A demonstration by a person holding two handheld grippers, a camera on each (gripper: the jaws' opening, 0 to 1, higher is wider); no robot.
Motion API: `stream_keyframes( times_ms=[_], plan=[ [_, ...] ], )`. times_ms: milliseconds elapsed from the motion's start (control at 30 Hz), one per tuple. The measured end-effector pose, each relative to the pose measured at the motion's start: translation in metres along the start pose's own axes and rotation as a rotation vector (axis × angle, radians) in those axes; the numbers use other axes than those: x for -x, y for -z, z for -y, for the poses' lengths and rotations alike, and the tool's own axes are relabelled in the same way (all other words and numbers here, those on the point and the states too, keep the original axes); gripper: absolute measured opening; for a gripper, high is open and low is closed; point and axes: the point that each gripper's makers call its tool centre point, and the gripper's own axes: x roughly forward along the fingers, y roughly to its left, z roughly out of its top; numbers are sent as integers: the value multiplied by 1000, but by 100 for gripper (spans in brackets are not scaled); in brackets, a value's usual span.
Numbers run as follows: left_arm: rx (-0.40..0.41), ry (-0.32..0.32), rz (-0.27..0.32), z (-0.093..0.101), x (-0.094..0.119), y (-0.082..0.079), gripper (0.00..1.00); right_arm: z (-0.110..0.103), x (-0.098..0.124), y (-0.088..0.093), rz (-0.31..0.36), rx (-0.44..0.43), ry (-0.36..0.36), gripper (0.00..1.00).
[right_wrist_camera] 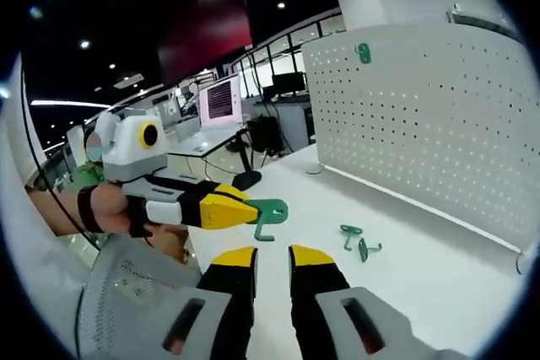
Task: Insert the hook assembly into the mounting plate slot until the hook locks in place.
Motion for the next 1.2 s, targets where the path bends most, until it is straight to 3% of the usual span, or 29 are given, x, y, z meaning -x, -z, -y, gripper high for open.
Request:
stream_keyframes(
  times_ms=[300, 533, 833, 1200],
  plan=[
    [65, 57, 68, 10, 2, -13, 3, 5, 3, -15, 112, -110, -6, 12],
    [156, 113, 131, 16, 3, -24, 3, 2, 6, -27, 187, -134, -31, 12],
    [172, 137, 122, 20, 4, -21, 3, 3, 9, -29, 208, -165, -27, 11],
    [237, 175, 166, 23, 11, -26, 3, -1, 14, -39, 289, -260, -72, 10]
  ],
)
